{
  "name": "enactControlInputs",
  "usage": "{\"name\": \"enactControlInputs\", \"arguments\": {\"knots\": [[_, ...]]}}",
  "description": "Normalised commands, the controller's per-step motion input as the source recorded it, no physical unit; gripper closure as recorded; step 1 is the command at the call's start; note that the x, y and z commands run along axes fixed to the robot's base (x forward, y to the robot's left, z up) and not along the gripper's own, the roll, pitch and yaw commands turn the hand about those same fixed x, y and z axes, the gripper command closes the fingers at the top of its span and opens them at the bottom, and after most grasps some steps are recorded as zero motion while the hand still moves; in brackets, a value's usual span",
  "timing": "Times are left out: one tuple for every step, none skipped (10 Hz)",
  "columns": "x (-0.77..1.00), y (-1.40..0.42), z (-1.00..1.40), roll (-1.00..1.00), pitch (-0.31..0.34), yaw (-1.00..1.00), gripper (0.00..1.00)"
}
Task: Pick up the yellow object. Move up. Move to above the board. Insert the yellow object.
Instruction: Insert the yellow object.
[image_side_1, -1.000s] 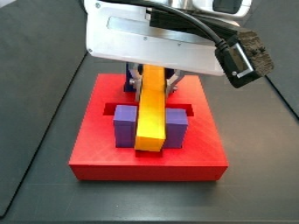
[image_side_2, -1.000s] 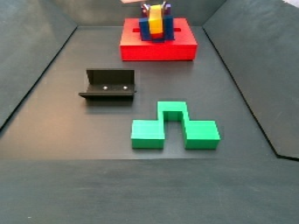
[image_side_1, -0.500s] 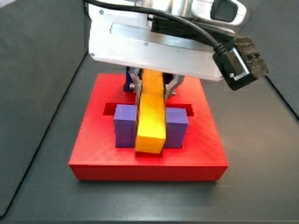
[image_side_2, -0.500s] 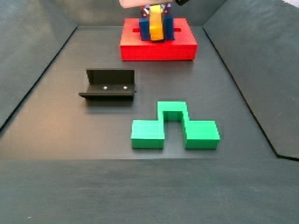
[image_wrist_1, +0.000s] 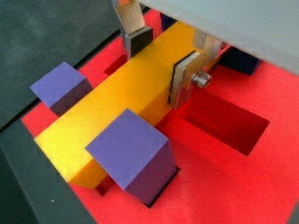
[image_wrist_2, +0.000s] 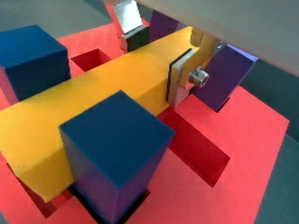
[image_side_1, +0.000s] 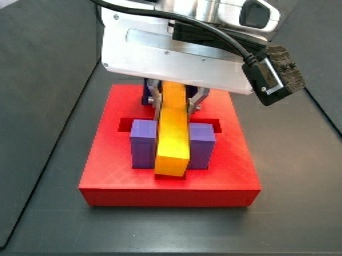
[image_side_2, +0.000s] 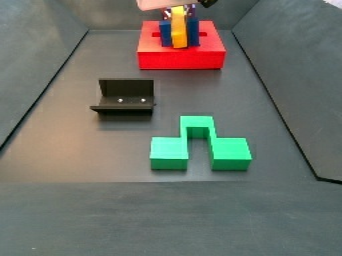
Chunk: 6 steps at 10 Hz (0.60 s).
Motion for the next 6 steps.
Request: {"name": "enactControlInputs", "arguments": {"knots": [[-0.4, 0.0, 0.04, 0.18, -0.106, 0.0, 1.0], [-0.36, -0.05, 0.0, 0.24, -0.129, 0.0, 1.0], [-0.21, -0.12, -0.12, 0.21, -0.107, 0.0, 1.0], [0.0, -0.1, -0.34, 0.17, -0.023, 0.05, 1.0], [0.0, -0.07, -0.38, 0.16, 0.0, 0.13, 1.0], [0.01, -0.03, -0.4, 0.2, -0.004, 0.15, 1.0]]}}
